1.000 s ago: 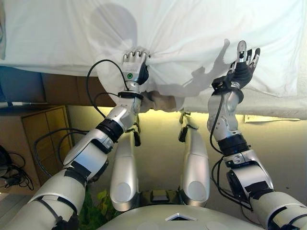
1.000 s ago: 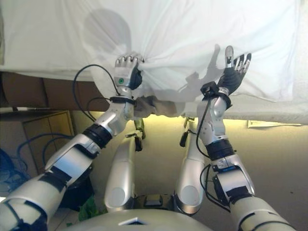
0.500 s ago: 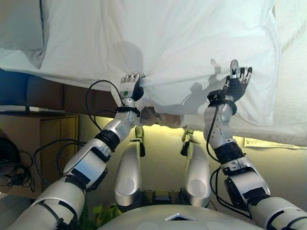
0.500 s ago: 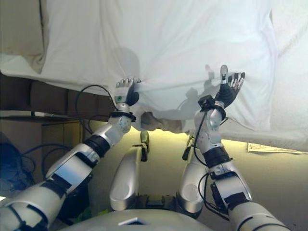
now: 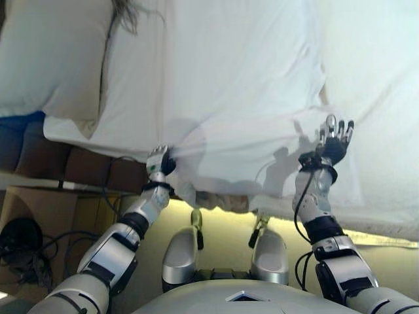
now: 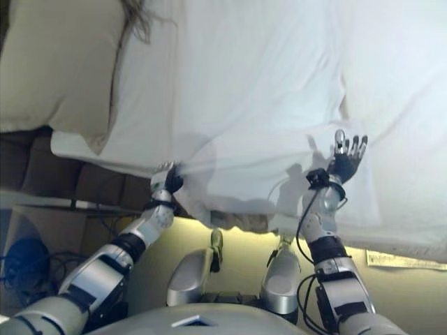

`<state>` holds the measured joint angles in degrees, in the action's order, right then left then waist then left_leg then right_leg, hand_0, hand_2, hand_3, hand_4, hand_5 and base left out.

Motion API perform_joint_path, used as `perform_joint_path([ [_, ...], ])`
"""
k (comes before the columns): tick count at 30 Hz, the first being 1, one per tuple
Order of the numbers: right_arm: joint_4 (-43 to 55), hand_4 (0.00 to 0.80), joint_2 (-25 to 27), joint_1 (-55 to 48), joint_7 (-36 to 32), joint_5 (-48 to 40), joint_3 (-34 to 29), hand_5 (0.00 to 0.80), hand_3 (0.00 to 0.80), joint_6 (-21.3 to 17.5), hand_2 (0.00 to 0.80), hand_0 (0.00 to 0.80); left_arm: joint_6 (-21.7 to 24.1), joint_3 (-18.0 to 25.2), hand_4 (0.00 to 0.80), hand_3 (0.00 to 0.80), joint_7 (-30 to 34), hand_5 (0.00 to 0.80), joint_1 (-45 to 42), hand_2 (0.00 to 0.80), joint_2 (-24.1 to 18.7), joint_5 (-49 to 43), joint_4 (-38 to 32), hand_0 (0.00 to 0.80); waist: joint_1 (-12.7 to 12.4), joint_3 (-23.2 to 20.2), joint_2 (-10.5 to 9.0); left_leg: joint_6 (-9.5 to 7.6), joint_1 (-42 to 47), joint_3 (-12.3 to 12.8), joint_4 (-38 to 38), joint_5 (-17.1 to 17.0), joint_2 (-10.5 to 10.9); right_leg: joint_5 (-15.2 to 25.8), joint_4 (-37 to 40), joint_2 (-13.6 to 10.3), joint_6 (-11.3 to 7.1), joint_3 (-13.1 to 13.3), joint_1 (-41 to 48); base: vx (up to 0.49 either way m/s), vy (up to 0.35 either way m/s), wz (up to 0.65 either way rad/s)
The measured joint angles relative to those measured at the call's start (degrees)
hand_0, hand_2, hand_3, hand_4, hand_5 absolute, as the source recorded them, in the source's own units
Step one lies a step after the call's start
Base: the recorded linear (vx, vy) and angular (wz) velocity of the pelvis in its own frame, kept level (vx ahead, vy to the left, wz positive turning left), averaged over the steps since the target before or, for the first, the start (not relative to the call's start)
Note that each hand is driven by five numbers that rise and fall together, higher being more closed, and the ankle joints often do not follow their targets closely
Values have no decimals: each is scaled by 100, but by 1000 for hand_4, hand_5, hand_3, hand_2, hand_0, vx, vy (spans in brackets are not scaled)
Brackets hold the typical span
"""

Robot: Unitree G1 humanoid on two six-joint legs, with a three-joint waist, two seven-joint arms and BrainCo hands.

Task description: Make the bed neatly

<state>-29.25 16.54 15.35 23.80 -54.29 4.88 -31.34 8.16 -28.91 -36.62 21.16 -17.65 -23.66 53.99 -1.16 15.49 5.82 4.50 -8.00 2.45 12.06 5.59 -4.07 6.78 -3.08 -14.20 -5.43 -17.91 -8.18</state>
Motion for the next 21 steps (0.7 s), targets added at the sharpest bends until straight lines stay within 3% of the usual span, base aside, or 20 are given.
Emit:
perform_joint_path([
  [9, -172, 0, -2, -517, -848, -358, -111, 0, 0, 1, 0, 0, 238, 208, 800, 800, 175, 800, -814, 800, -84, -20, -115, 800, 7, -685, 4, 96, 527, 36, -539, -83, -92, 43, 467, 192, -89, -32, 455, 55, -16, -4],
  [16, -297, 0, 3, -643, -974, -375, -173, 0, 0, 28, 0, 0, 186, 317, 800, 800, 243, 800, -1134, 800, -93, -319, -89, 800, 4, -1036, -8, 165, 878, 18, -885, -146, -188, 43, 742, 321, -87, -131, 815, 49, 9, 2],
  [21, -422, 0, 34, -650, -1045, -367, -337, 0, 0, 249, 0, 0, 78, 443, 800, 800, 330, 800, -1254, 800, -191, -486, 18, 800, 9, -1183, -46, 189, 1068, 42, -1150, -228, -208, 28, 796, 373, -98, -133, 915, 45, 39, -1],
])
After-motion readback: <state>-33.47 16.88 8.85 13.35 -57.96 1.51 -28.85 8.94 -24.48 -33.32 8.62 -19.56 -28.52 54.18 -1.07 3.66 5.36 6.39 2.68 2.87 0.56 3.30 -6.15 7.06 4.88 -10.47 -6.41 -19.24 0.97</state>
